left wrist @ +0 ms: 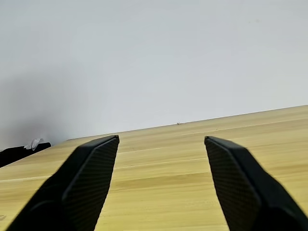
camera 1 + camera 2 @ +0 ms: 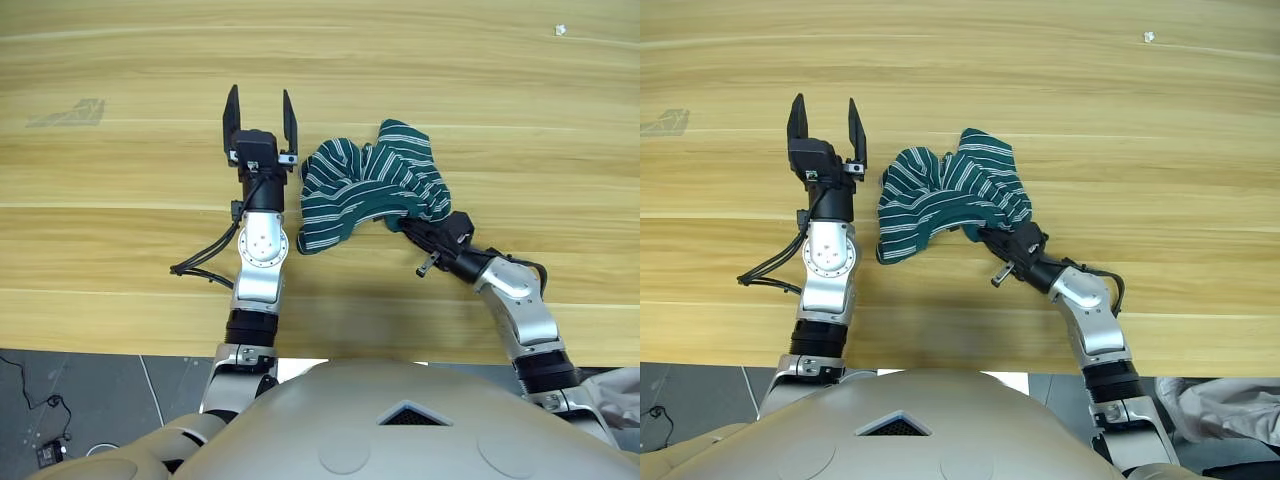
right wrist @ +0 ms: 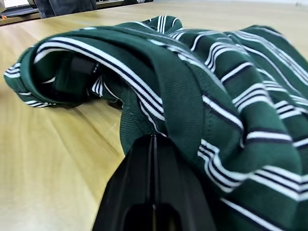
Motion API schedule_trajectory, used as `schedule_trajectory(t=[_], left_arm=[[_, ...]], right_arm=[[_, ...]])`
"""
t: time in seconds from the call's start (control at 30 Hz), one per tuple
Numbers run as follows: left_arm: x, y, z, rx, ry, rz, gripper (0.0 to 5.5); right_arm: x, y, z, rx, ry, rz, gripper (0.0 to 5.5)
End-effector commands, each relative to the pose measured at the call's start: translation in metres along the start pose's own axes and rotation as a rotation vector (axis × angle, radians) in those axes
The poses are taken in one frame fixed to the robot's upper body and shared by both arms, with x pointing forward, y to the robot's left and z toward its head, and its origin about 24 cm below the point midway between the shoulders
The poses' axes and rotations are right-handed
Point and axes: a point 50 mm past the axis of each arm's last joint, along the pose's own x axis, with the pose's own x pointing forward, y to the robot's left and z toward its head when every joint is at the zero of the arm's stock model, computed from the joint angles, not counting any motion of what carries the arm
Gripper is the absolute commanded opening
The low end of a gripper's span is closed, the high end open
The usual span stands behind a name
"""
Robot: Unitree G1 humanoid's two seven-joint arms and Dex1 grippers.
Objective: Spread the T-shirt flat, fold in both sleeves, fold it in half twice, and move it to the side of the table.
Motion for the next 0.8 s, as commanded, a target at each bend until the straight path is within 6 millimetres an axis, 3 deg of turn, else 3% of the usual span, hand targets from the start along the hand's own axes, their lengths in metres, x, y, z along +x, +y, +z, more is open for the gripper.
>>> schedule_trajectory(t=[0.03, 0.17, 0.27, 0.5, 0.7, 0.8], left_arm=[[-0.001, 0.001, -0.001, 0.005, 0.01, 0.005, 3.33], [-0.001, 0.002, -0.001, 0.006, 0.009, 0.008, 3.33], [-0.001, 0.002, -0.001, 0.007, 0.01, 0.007, 3.33], [0.0, 0.002, -0.002, 0.008, 0.01, 0.006, 3.33], [-0.001, -0.002, -0.001, 0.035, 0.008, -0.041, 3.33], [-0.001, -0.001, 0.009, 0.061, -0.034, -0.049, 3.33]], right_arm=[[-0.024, 0.019, -0.025, 0.113, 0.152, 0.117, 0.03], [-0.036, 0.032, -0.006, 0.119, 0.079, 0.327, 0.03], [-0.035, 0.029, 0.01, 0.115, 0.007, 0.361, 0.03], [-0.036, -0.005, 0.059, -0.039, -0.134, 0.292, 0.03], [-0.029, -0.016, 0.067, -0.096, -0.15, 0.249, 0.03], [-0.021, -0.018, 0.071, -0.127, -0.159, 0.219, 0.03]])
